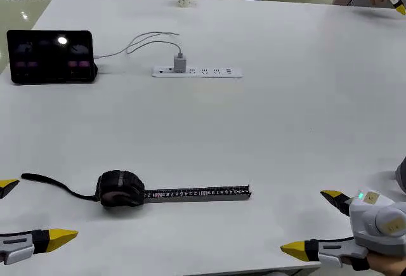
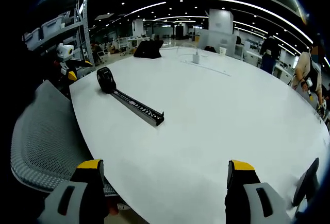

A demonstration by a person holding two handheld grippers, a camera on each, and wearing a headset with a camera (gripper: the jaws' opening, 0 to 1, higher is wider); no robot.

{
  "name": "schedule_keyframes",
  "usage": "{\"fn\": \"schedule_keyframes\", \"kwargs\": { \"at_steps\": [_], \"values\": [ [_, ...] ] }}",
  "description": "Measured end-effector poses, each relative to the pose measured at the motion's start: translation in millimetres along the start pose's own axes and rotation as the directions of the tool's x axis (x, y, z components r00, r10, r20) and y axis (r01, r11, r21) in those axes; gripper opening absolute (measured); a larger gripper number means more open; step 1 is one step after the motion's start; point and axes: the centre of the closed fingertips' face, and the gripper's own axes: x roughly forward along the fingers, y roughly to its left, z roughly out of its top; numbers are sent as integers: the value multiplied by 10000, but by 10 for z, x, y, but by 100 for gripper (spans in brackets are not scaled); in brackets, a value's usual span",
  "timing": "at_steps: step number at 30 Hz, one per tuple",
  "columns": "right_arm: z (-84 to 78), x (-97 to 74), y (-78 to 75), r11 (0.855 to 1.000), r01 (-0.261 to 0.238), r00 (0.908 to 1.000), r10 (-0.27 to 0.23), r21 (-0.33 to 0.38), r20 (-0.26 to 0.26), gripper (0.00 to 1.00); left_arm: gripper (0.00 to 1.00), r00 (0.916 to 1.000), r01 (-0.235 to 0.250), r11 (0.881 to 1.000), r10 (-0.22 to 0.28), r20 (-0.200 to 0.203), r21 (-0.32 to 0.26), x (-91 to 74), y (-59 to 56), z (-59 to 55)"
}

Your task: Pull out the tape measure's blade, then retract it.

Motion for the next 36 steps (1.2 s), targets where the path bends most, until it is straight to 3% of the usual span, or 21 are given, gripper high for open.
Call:
{"fn": "schedule_keyframes", "kwargs": {
  "at_steps": [1,2,3,8,16,22,25,29,31,36],
  "values": [
    [-1,-1,-1,10000,-14,10000,14,-20,-41,99,99,9983,364,9989,-349,465,-304,2,-64,85],
    [3,-3,-4,10000,-4,10000,4,-52,-31,99,99,9980,232,9996,-222,597,-163,-7,-32,112],
    [14,-10,-6,10000,19,10000,-19,-68,-20,99,99,9992,-32,10000,34,395,-63,-3,15,88],
    [19,-29,-1,10000,-87,9998,88,31,-189,99,99,9996,-104,9999,106,255,-103,12,41,103],
    [45,-42,-36,9995,-146,9993,136,-288,-343,99,99,9996,-80,9998,84,286,-157,34,53,127],
    [70,-46,-54,9987,-345,9981,325,-364,-527,99,99,9991,-320,9992,326,264,-229,39,51,179],
    [103,-39,-76,9975,-394,9980,365,-581,-511,99,99,9995,-282,9995,284,129,-159,79,-6,174],
    [128,-14,-99,9949,-524,9964,463,-865,-707,99,99,9999,52,10000,-53,135,63,156,-169,221],
    [146,-6,-102,9933,-621,9953,543,-979,-805,99,99,9996,-70,9999,73,-272,120,206,-222,186],
    [186,15,-117,9876,-821,9929,695,-1337,-967,99,99,9995,74,9999,-78,-296,-143,292,-408,211]
  ]
}}
